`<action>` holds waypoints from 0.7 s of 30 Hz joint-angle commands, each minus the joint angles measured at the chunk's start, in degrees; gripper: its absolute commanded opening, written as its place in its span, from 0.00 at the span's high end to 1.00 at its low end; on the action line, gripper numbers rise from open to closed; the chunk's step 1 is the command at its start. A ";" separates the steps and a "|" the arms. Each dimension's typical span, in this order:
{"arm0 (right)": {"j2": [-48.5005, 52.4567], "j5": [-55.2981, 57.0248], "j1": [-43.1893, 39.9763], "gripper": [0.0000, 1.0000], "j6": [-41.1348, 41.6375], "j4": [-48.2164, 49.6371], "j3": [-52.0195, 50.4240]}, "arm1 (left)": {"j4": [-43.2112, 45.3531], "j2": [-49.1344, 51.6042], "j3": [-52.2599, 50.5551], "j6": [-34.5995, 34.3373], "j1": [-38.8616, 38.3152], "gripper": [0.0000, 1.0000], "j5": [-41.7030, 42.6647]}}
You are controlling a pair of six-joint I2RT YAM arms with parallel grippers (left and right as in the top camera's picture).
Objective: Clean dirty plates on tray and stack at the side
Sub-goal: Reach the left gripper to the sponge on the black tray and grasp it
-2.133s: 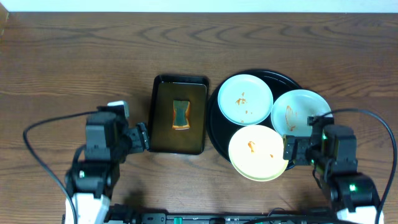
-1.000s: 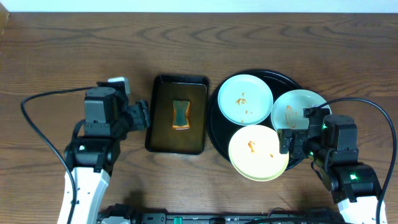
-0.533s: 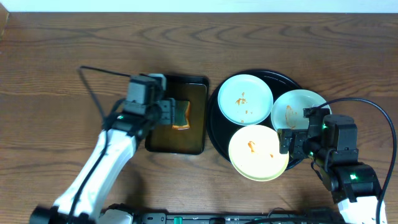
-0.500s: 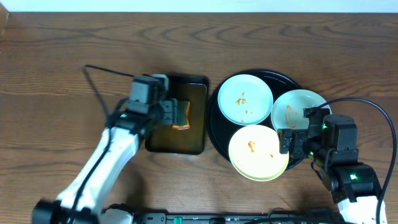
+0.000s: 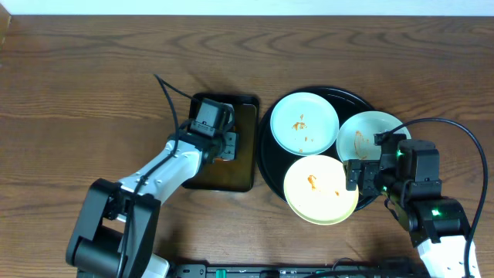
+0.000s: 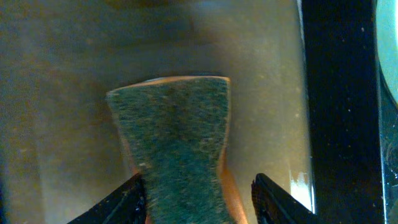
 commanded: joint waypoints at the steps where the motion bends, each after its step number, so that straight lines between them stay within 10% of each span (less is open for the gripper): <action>1: 0.07 -0.48 -0.09 0.02 0.72 -0.31 1.31 | 0.28 1.33 1.31 -0.52 -0.98 0.50 -0.76; 7: 0.07 -0.48 -0.09 0.04 0.74 -1.33 1.31 | -0.55 2.47 1.29 -0.59 -1.07 0.92 -3.43; 21: 2.45 2.14 -0.11 0.21 4.59 -6.75 1.22 | -4.26 -11.91 1.31 -2.51 -1.03 0.92 -3.76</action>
